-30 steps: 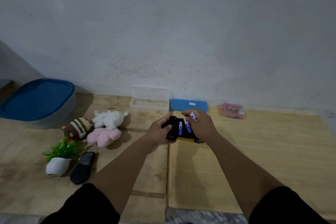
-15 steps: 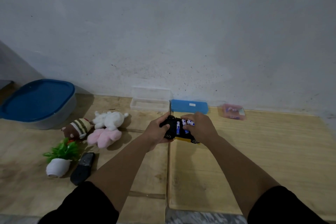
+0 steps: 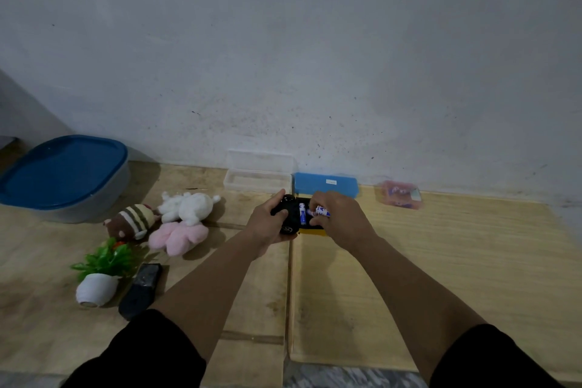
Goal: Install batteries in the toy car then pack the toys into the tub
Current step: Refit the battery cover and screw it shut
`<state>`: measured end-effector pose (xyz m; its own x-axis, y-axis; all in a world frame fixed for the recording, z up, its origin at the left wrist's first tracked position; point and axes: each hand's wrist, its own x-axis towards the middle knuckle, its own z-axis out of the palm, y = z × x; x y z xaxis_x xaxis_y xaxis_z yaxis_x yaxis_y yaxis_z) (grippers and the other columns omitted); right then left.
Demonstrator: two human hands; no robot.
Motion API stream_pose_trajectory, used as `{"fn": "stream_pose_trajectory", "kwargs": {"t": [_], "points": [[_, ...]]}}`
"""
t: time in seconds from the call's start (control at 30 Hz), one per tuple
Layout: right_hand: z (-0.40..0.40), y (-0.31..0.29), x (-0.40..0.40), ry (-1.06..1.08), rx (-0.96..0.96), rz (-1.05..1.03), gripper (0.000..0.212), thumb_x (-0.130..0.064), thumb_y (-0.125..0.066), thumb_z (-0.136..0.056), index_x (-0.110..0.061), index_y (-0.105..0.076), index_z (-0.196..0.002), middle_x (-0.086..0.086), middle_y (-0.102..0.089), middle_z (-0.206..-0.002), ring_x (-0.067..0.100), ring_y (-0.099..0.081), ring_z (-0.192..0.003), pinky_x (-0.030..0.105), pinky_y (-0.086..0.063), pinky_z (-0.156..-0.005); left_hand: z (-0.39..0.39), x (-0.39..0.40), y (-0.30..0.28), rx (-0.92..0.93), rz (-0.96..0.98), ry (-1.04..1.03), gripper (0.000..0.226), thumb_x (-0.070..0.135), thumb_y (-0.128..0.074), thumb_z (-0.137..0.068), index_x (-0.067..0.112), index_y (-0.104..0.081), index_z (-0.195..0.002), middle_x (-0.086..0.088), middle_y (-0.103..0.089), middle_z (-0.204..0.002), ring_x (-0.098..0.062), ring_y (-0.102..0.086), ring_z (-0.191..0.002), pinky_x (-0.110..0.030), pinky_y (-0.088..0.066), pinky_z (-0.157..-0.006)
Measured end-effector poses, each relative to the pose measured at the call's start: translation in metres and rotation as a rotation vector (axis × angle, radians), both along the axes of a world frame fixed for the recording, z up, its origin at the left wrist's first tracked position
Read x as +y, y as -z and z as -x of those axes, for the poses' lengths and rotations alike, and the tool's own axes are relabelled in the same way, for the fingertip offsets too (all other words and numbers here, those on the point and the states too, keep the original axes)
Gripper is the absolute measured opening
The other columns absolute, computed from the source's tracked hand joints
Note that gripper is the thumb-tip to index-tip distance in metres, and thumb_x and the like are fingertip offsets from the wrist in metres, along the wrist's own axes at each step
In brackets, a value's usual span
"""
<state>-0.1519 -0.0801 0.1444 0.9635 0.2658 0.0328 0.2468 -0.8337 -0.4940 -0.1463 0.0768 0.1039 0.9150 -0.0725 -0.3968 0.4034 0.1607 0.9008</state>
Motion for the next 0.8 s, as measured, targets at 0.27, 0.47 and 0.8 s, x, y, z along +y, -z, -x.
{"fn": "stream_pose_trajectory", "kwargs": {"t": [0.27,0.47,0.8], "points": [[0.000,-0.005,0.002,0.061,0.063,-0.043,0.026,-0.015,-0.072,-0.077,-0.009,-0.066,-0.102,0.010,-0.057,-0.106,0.022,-0.053,-0.089,0.027,-0.040,-0.073,0.003,0.003,-0.002,-0.033,-0.039,0.031,0.052,0.001,-0.041,-0.098,0.025,-0.037,-0.143,-0.010,-0.043,-0.137,-0.031,-0.054,-0.109,-0.035,-0.056,-0.073],[-0.007,0.003,0.003,0.134,0.193,0.022,0.077,-0.018,-0.079,-0.070,-0.019,-0.042,-0.138,0.009,-0.053,-0.134,0.026,-0.050,-0.120,0.037,-0.042,-0.102,0.007,0.006,-0.006,-0.069,-0.078,0.137,0.051,0.002,-0.041,-0.098,0.029,-0.039,-0.142,-0.006,-0.046,-0.133,-0.026,-0.057,-0.104,-0.032,-0.057,-0.072],[-0.009,0.001,-0.005,0.297,0.121,-0.282,0.030,-0.033,-0.061,-0.087,-0.017,-0.063,-0.113,0.002,-0.058,-0.105,0.024,-0.062,-0.097,0.034,-0.052,-0.085,0.010,0.005,0.002,-0.036,-0.034,0.085,0.051,0.001,-0.040,-0.098,0.028,-0.039,-0.142,-0.007,-0.045,-0.136,-0.030,-0.054,-0.109,-0.037,-0.057,-0.076]]}}
